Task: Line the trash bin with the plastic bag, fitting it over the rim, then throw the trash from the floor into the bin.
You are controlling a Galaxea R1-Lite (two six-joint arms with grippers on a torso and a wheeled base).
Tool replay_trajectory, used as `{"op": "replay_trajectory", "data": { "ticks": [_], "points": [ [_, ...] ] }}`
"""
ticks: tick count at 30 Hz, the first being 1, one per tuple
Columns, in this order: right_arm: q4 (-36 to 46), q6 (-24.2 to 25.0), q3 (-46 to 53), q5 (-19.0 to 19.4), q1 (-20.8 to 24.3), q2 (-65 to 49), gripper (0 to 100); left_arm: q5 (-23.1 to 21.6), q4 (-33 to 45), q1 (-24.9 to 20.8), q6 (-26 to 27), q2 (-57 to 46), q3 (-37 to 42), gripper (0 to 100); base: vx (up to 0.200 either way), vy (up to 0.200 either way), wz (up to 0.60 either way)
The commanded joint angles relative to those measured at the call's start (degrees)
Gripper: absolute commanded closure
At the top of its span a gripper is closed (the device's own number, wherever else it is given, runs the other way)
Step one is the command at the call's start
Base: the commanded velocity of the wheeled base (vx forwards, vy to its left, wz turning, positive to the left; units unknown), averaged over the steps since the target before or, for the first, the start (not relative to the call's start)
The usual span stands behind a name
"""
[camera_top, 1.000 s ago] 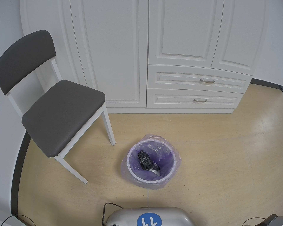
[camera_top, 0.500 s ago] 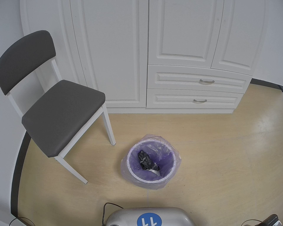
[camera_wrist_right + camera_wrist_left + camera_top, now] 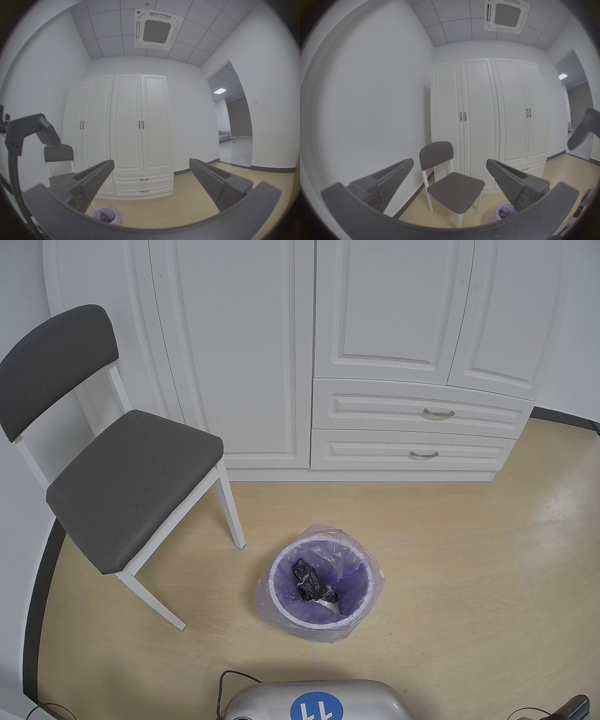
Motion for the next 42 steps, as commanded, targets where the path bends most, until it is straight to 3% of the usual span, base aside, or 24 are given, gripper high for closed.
{"op": "replay_trajectory", "data": {
  "ticks": [1, 7, 13, 21, 26, 28, 29, 30, 31, 32, 33, 37, 42],
  "points": [
    [0.29, 1.23, -2.19, -0.46, 0.36, -3.33, 0, -0.03, 3.89, -0.11, 0.02, -6.16, 1.46, 0, 0.0, 0.0, 0.0],
    [0.46, 1.49, -4.83, -0.1, 0.36, -3.33, 0, -0.21, 9.16, 0.95, 0.28, -12.84, 2.87, 0, 0.0, 0.0, 0.0],
    [-0.41, 1.14, -6.24, 2.53, 0.36, -3.33, 0, -4.16, 11.8, 0.95, 0.19, -16.7, 3.75, 0, 0.0, 0.0, 0.0],
    [-0.5, 1.05, -5.01, 6.75, 0.36, -3.33, 0, -7.24, 12.33, 0.95, 0.11, -20.83, 7.09, 0, 0.0, 0.0, 0.0],
    [-3.93, 1.31, -0.96, 6.93, 0.36, -3.33, 0, -7.5, 10.22, 0.95, -0.07, -20.83, 10.69, 0, 0.0, 0.0, 0.0],
    [-7.27, 1.67, 1.32, 6.93, 0.36, -3.33, 0, -7.41, 7.58, 0.95, -0.07, -20.83, 13.59, 0, 0.0, 0.0, 0.0],
    [-13.77, 1.84, 6.16, 6.93, 0.36, -3.33, 0, -7.33, 0.73, 0.95, -0.77, -20.83, 17.72, 0, 0.0, 0.0, 0.0],
    [-13.77, 1.84, 6.16, 6.93, 0.36, -3.33, 0, -7.33, 0.73, 0.95, -0.77, -20.83, 17.72, 0, 0.0, 0.0, 0.0],
    [-21.42, 1.84, 12.4, 6.93, 0.36, -3.33, 0, -7.41, -7.8, 0.95, -2.09, -20.83, 22.99, 0, 0.0, 0.0, 0.0],
    [-22.65, 1.84, 13.45, 6.93, 0.36, -3.33, 0, -7.41, -9.21, 0.95, -2.35, -20.83, 23.96, 0, 0.0, 0.0, 0.0],
    [-30.12, 1.58, 19.6, 6.93, 0.27, -3.33, 0, -7.41, -17.2, 0.95, -2.88, -20.83, 29.59, 0, 0.0, 0.0, 0.0],
    [-48.67, 0.87, 33.84, 6.93, 0.36, -3.33, 0, -7.24, -35.57, 0.95, -2.62, -20.83, 44.09, 0, 0.0, 0.0, 0.0],
    [-60.44, -2.38, 45.27, 6.84, 0.27, -3.33, 0, -7.33, -49.37, 0.95, -1.3, -20.75, 60.0, 0, 0.0, 0.0, 0.0]
  ]
}}
